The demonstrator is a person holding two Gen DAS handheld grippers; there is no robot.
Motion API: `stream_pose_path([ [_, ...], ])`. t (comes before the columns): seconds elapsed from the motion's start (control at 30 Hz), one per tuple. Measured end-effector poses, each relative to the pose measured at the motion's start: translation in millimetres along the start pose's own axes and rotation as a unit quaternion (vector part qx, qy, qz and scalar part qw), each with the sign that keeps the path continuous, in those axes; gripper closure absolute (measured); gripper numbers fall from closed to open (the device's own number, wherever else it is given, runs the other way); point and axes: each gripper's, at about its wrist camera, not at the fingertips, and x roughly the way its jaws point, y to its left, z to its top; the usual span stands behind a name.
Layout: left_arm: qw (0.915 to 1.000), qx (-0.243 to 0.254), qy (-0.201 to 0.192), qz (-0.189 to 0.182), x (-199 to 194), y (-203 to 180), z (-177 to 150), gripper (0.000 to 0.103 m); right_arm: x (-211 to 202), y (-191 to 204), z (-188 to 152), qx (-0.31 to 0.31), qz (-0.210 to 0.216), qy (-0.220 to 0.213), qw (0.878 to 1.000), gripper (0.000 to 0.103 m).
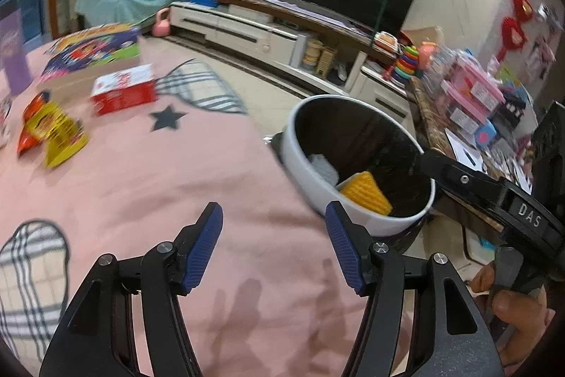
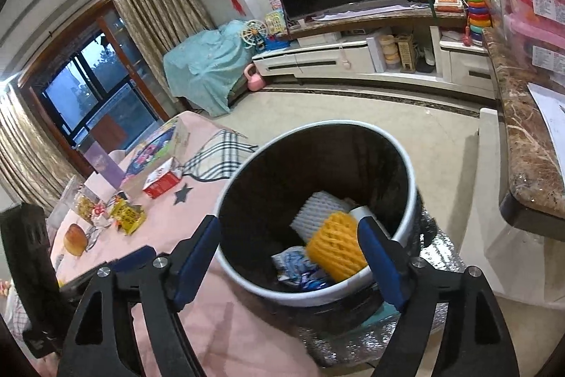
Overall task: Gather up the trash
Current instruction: 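Open both tools to drop the wrapper and foam net into the bin, then move both tools back over the table toward the remaining wrappers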
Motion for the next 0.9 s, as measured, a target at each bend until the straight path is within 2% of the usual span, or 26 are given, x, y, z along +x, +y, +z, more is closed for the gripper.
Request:
stream_pose_path([
  [0.33, 0.9973, -0.058, -0.012, 0.043, -32, 66, -27, 0.041, 14, 45, -22, -0.022, 0.039, 0.017, 0.999, 0.021],
  [0.67, 0.9890, -0.121, -0.027, 0.081, -63, 136, -50, 0.041, 36, 96, -41, -0.053, 0.073, 0.044, 0.995, 0.021],
  [0.9, 0.9830, -0.151, -0.030, 0.099, -74, 168, -58, 0.041, 53, 128, -53, -0.072, 0.094, 0.066, 0.991, 0.019],
])
